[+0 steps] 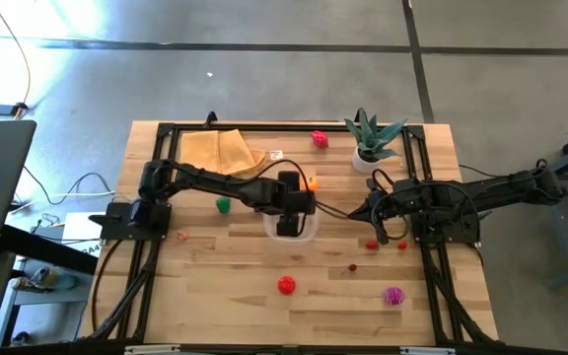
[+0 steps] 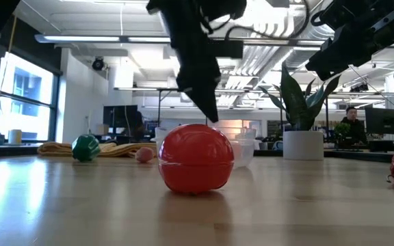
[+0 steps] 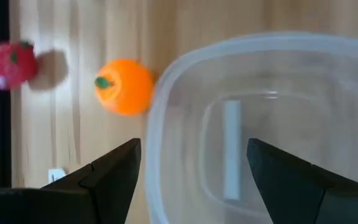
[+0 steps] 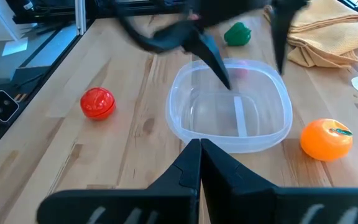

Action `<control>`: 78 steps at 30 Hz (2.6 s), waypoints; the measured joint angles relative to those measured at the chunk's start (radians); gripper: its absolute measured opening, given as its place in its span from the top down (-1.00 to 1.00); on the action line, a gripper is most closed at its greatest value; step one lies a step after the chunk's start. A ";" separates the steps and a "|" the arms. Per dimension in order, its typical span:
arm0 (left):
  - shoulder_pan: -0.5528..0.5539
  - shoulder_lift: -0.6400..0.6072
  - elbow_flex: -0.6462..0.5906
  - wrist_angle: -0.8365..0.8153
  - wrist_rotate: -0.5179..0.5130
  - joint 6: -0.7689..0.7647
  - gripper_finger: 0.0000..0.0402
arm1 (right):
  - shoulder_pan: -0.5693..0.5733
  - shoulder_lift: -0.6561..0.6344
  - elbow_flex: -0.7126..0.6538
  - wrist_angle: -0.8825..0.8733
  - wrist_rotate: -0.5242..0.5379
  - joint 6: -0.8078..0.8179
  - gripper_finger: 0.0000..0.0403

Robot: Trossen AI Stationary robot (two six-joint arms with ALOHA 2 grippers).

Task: Pick and placing Produce into tupperware
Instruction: Put the green bell pepper into the transparent bin

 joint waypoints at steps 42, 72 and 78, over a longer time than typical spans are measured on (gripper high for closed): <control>-0.289 -1.013 -0.768 -0.035 -0.228 -0.180 -0.42 | -0.001 -0.178 0.001 -0.061 -0.008 0.012 1.00; -0.285 -1.080 -0.781 -0.095 -0.164 -0.239 -0.42 | -0.001 -0.490 0.001 -0.302 0.157 0.038 1.00; -0.285 -1.081 -0.781 -0.104 -0.218 -0.445 -0.42 | -0.001 -0.490 0.001 -0.305 0.157 0.068 1.00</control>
